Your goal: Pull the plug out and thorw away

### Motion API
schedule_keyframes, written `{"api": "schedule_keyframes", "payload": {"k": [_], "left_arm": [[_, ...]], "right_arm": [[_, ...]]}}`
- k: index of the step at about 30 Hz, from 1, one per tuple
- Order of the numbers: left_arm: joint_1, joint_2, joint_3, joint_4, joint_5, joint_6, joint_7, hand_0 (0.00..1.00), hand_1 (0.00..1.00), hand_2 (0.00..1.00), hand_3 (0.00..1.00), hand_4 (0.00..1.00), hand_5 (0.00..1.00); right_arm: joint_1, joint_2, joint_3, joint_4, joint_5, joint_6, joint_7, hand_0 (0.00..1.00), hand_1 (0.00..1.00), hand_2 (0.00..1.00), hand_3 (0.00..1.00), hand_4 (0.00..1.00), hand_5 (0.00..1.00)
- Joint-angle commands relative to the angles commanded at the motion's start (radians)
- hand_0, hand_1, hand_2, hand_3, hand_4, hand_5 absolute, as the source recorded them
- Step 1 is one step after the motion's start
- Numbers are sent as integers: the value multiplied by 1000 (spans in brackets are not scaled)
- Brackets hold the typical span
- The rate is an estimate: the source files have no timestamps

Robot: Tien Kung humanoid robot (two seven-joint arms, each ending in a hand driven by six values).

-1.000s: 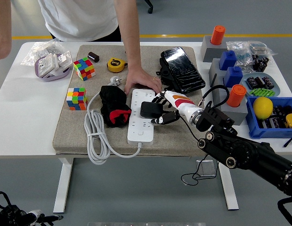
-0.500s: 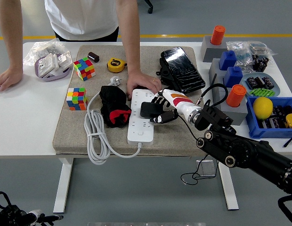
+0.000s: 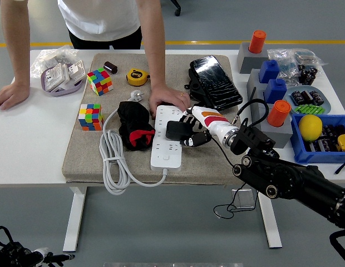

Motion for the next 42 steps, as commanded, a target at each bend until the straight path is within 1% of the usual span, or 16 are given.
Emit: {"api": "schedule_keyframes", "payload": {"k": [1,2,7,8,19,28,33,35,39,42], "left_arm": [[0,0,0,0,0,0,0,532,663,691,654,822,704],[0,0,0,0,0,0,0,532,663,691,655,823,704],[2,0,0,1,-2,1,0,532,663,691,655,823,704],[2,0,0,1,-2,1,0,532,663,691,656,823,705],[2,-2,4,2,-7,2,-3,532,664,691,656,823,704],[0,-3,5,2,-8,2,-4,533,662,691,654,822,704],[2,-4,8,3,-15,4,-6,532,663,691,654,822,704],[2,-4,9,3,-17,5,-7,532,663,691,654,822,704],[3,-5,11,4,-22,6,-8,532,663,691,654,822,704],[2,-5,12,4,-22,6,-9,532,663,691,654,822,704]], "right_arm": [[0,0,-1,-1,3,-4,5,378,458,468,521,927,2],[0,0,0,-1,5,-8,10,314,401,427,519,921,2],[-1,0,11,14,9,-18,25,314,401,427,519,921,2],[-2,0,15,18,9,-19,28,301,350,406,536,914,2],[-12,0,53,54,-9,-17,26,296,345,401,535,915,2],[-25,0,76,61,1,-25,36,296,334,397,536,917,2],[-45,0,92,86,32,-31,45,295,330,393,534,922,2],[-58,0,100,100,68,-28,50,295,330,393,534,922,2],[-77,-10,117,125,102,-27,62,294,330,392,535,925,2],[-84,-15,128,129,115,-25,64,294,330,392,535,925,2]]}}
